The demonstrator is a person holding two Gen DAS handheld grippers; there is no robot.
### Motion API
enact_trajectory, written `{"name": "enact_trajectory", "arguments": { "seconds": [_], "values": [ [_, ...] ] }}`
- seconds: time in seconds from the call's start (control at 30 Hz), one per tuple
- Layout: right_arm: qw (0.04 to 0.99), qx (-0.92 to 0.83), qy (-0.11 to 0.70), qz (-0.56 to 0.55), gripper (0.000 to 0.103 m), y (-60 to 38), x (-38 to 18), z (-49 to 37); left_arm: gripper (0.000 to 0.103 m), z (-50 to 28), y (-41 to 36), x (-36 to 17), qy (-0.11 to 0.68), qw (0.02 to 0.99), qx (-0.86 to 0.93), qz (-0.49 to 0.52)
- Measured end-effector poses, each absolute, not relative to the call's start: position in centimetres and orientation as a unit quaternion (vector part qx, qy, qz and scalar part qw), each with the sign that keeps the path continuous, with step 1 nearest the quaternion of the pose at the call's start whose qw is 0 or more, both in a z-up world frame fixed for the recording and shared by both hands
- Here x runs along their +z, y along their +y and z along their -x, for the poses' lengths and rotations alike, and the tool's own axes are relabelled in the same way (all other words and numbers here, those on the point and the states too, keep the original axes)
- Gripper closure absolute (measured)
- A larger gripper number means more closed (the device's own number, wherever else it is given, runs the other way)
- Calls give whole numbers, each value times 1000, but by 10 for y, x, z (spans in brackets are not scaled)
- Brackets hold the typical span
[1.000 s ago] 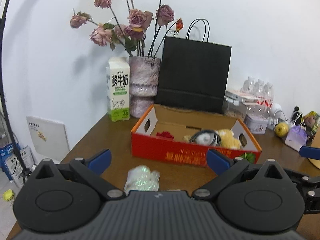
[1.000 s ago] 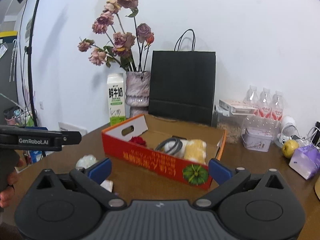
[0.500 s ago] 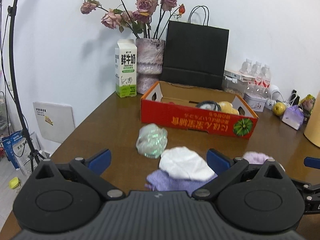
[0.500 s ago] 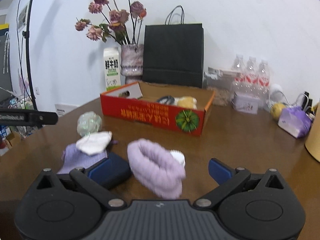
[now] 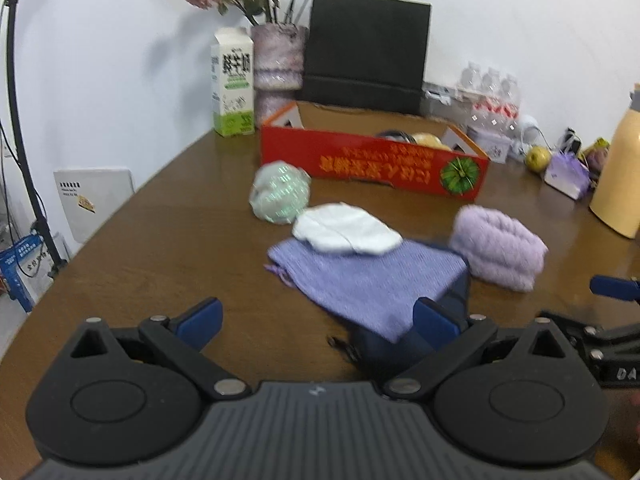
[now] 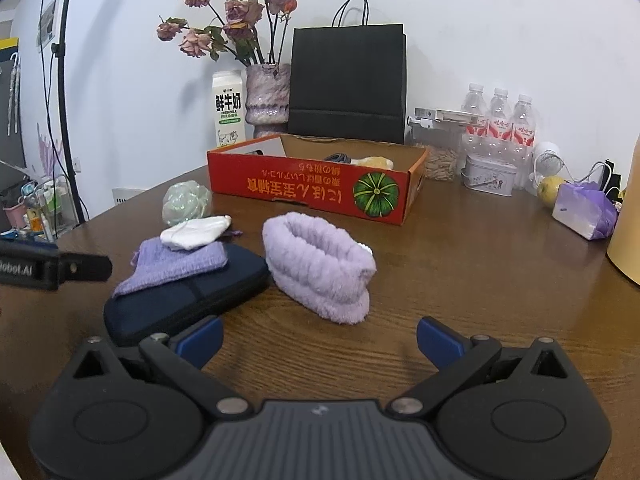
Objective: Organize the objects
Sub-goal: 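Move both tools back over the table toward the navy pouch and white cloth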
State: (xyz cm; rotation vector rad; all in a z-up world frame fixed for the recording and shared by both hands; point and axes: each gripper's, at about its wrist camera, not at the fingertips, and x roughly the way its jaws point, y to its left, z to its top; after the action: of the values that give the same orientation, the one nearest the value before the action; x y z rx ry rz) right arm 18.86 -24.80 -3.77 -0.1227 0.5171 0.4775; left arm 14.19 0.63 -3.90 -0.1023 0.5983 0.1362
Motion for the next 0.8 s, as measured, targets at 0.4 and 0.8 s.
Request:
{"name": "enact_trajectory", "arguments": {
  "seconds": [0.4,0.8],
  "values": [
    [937,222,264,52,0,-253,-43,-191,0,-151,-6,-54,308,947,70,63],
    [919,262,287,68,0,-213,-43,-194,23,-155,13,-54,299,948,63,83]
  ]
}}
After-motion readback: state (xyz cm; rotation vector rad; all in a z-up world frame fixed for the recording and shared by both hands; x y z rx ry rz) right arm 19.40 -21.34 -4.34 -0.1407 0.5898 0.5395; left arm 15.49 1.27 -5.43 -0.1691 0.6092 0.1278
